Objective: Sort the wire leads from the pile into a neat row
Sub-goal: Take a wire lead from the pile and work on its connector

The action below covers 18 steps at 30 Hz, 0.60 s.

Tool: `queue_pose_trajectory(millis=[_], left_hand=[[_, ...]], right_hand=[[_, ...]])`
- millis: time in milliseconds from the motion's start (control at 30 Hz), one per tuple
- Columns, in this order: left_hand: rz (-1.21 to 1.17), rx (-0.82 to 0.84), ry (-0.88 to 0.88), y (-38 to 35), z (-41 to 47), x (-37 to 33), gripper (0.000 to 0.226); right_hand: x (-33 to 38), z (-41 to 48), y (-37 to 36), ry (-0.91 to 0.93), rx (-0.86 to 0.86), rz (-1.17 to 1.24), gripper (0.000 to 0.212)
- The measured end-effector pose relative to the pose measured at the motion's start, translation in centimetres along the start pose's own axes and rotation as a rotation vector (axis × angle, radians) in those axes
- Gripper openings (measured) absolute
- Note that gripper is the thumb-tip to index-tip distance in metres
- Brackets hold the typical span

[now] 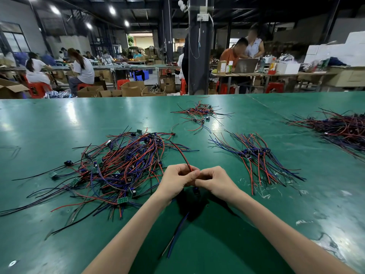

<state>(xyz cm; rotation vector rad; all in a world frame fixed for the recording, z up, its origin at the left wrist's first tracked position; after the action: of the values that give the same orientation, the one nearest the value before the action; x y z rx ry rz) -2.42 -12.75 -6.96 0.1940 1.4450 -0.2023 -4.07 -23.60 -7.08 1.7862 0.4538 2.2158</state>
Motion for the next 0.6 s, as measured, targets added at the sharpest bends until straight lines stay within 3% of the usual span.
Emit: queue_pose_trajectory(millis=[267, 500, 600], left_hand=[[0.126, -0.013, -0.065, 0.26, 0.02, -0.56, 0.009], [0.221, -0.061, -0.117, 0.72, 0.37, -0.69, 0.01], [0.268, -0.079, -0.138, 0.87, 0.44, -0.76, 0.009]], right_hand=[[-0.23, 0.08, 0.17, -0.02, -0.009, 0.033, 0.013], [0.12, -0.22, 0.07, -0.035, 0.002, 0.076, 0.004], [0.49, -0.32, 0.0, -0.032, 0.011, 0.077, 0.015]])
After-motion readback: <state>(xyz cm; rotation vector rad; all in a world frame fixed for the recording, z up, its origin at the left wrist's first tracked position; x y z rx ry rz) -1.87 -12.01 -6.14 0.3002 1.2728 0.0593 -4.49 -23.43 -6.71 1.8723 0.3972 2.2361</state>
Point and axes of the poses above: each hand's wrist, its own z-axis towards the middle knuckle, its own y-axis out of the back of the hand, x = y × z, the point moved 9 cm from there along z, towards the middle knuckle, and after that the axes turned 4 degrees about -x, right-handed, at the moved point
